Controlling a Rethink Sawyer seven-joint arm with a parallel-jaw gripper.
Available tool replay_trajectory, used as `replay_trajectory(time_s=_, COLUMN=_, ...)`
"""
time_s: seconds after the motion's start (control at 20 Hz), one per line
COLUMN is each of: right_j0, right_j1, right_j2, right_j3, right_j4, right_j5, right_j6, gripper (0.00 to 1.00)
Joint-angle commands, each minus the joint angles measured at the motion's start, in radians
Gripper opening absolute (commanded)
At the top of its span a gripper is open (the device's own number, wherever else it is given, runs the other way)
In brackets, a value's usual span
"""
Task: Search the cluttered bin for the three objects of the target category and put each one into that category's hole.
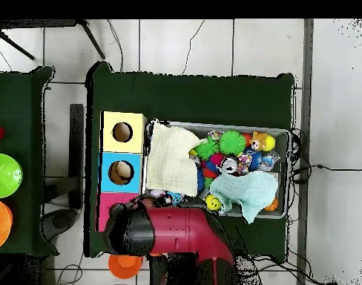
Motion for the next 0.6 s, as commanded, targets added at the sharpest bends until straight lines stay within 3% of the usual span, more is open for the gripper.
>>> replay_trajectory(time_s=0.05, right_j0=-0.047, right_j1=0.149, right_j2=0.06, right_j3=-0.199, right_j4=-0.082, right_j5=-0.043, right_j6=0.025, gripper=1.0)
replay_trajectory(time_s=0.35, right_j0=-0.079, right_j1=0.282, right_j2=0.076, right_j3=-0.338, right_j4=-0.102, right_j5=-0.074, right_j6=0.023, gripper=1.0)
replay_trajectory(time_s=0.6, right_j0=-0.103, right_j1=0.311, right_j2=0.1, right_j3=-0.377, right_j4=-0.13, right_j5=-0.108, right_j6=-0.003, gripper=1.0)
